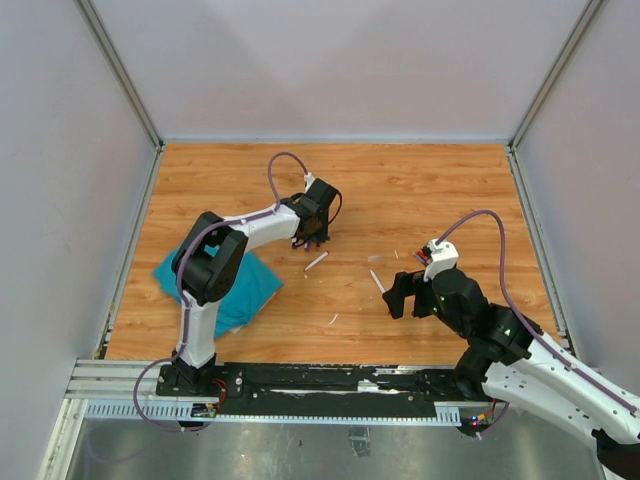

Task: Insert the pens into the pen caps
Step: Place the pen at the center of the board.

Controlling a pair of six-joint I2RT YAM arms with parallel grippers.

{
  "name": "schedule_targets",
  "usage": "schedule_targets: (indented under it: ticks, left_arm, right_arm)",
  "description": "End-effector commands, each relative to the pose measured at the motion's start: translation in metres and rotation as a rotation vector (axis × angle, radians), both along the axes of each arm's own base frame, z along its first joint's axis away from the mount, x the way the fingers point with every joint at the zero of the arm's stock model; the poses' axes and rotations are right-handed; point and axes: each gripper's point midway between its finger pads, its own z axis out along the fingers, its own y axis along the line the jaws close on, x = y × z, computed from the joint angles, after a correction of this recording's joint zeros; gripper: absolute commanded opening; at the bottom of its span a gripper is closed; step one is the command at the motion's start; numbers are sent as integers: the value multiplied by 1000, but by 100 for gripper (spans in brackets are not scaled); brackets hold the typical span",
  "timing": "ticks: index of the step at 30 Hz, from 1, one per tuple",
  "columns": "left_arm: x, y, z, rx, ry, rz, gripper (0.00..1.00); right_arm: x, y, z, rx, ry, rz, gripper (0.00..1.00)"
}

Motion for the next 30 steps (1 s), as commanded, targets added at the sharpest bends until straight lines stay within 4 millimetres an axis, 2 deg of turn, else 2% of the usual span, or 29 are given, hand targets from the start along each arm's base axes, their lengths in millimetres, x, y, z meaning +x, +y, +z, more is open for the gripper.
schedule_targets:
  ticks: [1, 7, 13, 17, 23, 26, 30]
  left_arm:
    - [-21, 5, -9, -7, 68, -1, 13]
    - [-20, 0, -4, -31, 59, -3, 19]
    - [-7, -5, 21, -52, -3, -3, 26]
    - [4, -8, 47, -56, -56, -9, 28]
    - [14, -9, 101, -82, -160, -30, 28]
    - [8, -6, 126, -102, -215, -67, 28]
    - [-12, 2, 154, -167, -307, -126, 27]
  right_arm:
    - [-1, -3, -4, -7, 12, -12, 99]
    - [0, -3, -3, -5, 11, -12, 99]
    - [1, -2, -1, -6, 6, -10, 98]
    - [3, -4, 0, -15, -3, -17, 99]
    - [10, -10, 8, -88, -27, -28, 100]
    - [16, -15, 14, -173, -18, -36, 94]
    - [25, -17, 8, -251, 31, -22, 90]
